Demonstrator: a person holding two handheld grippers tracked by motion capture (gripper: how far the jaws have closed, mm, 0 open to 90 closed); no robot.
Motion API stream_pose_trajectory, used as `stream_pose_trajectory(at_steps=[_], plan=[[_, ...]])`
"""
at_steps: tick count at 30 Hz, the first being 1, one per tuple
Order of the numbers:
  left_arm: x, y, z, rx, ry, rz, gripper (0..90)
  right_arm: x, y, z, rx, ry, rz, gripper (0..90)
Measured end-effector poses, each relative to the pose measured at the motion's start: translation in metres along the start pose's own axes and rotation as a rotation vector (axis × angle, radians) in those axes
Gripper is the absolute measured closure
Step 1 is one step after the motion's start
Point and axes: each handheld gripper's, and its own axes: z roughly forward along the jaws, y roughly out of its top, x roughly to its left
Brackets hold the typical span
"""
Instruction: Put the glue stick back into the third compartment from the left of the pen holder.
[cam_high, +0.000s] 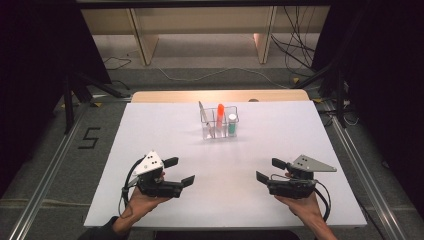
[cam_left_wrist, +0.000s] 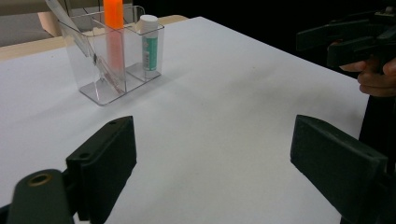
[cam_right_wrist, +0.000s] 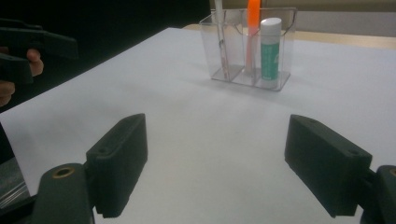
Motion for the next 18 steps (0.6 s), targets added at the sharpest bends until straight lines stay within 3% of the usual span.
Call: stream_pose_trajectory(at_steps=[18], plan=[[0.0010, -0.0011, -0.0006, -0.007, 0.004, -0.009, 13.9, -0.0020, -0.0075, -0.0047, -0.002, -0.009, 0.028, 22.0]])
